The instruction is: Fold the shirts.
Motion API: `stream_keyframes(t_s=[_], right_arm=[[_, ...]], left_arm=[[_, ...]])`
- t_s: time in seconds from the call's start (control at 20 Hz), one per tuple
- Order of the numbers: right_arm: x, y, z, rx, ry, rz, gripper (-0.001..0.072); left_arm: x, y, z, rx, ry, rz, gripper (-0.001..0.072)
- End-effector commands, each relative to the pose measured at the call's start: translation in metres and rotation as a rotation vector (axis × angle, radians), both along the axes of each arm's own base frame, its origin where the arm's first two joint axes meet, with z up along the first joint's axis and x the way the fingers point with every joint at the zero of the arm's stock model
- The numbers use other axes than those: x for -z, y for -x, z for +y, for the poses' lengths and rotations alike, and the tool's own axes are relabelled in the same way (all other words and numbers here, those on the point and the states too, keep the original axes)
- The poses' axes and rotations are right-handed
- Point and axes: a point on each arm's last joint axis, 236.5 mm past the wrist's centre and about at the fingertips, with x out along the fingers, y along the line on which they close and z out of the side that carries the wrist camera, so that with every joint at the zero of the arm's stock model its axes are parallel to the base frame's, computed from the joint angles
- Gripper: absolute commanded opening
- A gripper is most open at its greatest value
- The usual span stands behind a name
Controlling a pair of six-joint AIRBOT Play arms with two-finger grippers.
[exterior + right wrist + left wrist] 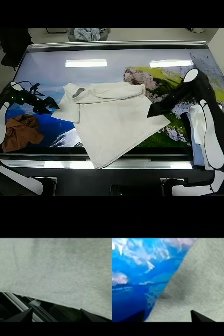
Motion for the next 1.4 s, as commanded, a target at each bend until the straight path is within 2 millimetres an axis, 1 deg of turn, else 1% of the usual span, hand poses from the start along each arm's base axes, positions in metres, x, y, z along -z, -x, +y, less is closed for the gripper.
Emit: stream_keyframes(t_s=[0.0, 0.05, 0.15, 0.2, 0.3, 0.35, 0.4, 0.45, 0.5, 0.6, 0.65, 0.75, 0.8, 0.85, 0.95, 1.0, 1.05, 1.1, 1.15, 1.25, 1.3, 1.35], right_arm=[[0.027, 0.042, 0.009, -0.016, 0.004, 0.086, 0.0668], [0.033, 0.050, 0.009, -0.007, 0.006, 0.101, 0.0667], [0.045, 0.067, 0.011, 0.033, 0.010, 0.119, 0.0668], [0.053, 0.077, 0.012, 0.059, 0.018, 0.127, 0.0668], [0.070, 0.098, 0.013, 0.118, 0.031, 0.152, 0.0670], [0.078, 0.106, 0.017, 0.145, 0.020, 0.165, 0.0672], [0.086, 0.112, 0.024, 0.178, -0.005, 0.182, 0.0673], [0.093, 0.114, 0.031, 0.217, -0.031, 0.185, 0.0674], [0.099, 0.112, 0.038, 0.261, -0.059, 0.176, 0.0675], [0.108, 0.101, 0.048, 0.357, -0.103, 0.146, 0.0675], [0.111, 0.094, 0.052, 0.407, -0.121, 0.127, 0.0675], [0.114, 0.077, 0.060, 0.452, -0.128, 0.066, 0.0666], [0.115, 0.066, 0.066, 0.474, -0.131, 0.025, 0.0614], [0.116, 0.056, 0.072, 0.507, -0.128, -0.011, 0.0478], [0.117, 0.029, 0.072, 0.585, -0.106, -0.104, 0.0054], [0.113, 0.017, 0.068, 0.592, -0.102, -0.146, 0.0051], [0.106, 0.005, 0.060, 0.573, -0.088, -0.191, 0.0050], [0.096, -0.010, 0.045, 0.547, -0.062, -0.241, 0.0050], [0.085, -0.025, 0.025, 0.529, -0.027, -0.291, 0.0050], [0.053, -0.064, -0.027, 0.577, 0.046, -0.398, 0.0050], [0.037, -0.081, -0.051, 0.629, 0.067, -0.446, 0.0050], [0.022, -0.097, -0.072, 0.679, 0.078, -0.502, 0.0050]], left_arm=[[0.019, 0.001, -0.007, 0.020, -0.005, 0.012, 0.0691], [0.020, 0.000, -0.010, 0.022, 0.000, 0.013, 0.0552], [0.018, -0.001, -0.013, 0.029, 0.012, 0.005, 0.0132], [0.016, -0.002, -0.017, 0.049, 0.030, -0.009, 0.0035], [0.008, -0.005, -0.023, 0.057, 0.055, -0.033, 0.0037], [0.003, -0.006, -0.023, 0.057, 0.055, -0.044, 0.0037], [-0.002, -0.007, -0.023, 0.057, 0.052, -0.054, 0.0037], [-0.008, -0.008, -0.023, 0.058, 0.048, -0.069, 0.0037], [-0.015, -0.009, -0.022, 0.063, 0.043, -0.085, 0.0037], [-0.027, -0.009, -0.023, 0.073, 0.038, -0.107, 0.0037], [-0.031, -0.009, -0.023, 0.076, 0.036, -0.113, 0.0036], [-0.039, -0.008, -0.023, 0.081, 0.033, -0.126, 0.0036], [-0.043, -0.009, -0.023, 0.081, 0.030, -0.134, 0.0036], [-0.046, -0.009, -0.023, 0.082, 0.028, -0.141, 0.0036], [-0.053, -0.006, -0.023, 0.089, 0.028, -0.145, 0.0036], [-0.057, -0.003, -0.024, 0.104, 0.029, -0.146, 0.0036], [-0.061, 0.000, -0.024, 0.115, 0.031, -0.143, 0.0036], [-0.064, 0.005, -0.025, 0.123, 0.036, -0.132, 0.0036], [-0.065, 0.010, -0.029, 0.133, 0.046, -0.119, 0.0036], [-0.059, 0.029, -0.045, 0.153, 0.068, -0.063, 0.0036], [-0.052, 0.045, -0.062, 0.176, 0.093, -0.025, 0.0036], [-0.044, 0.066, -0.084, 0.207, 0.127, 0.018, 0.0036]])
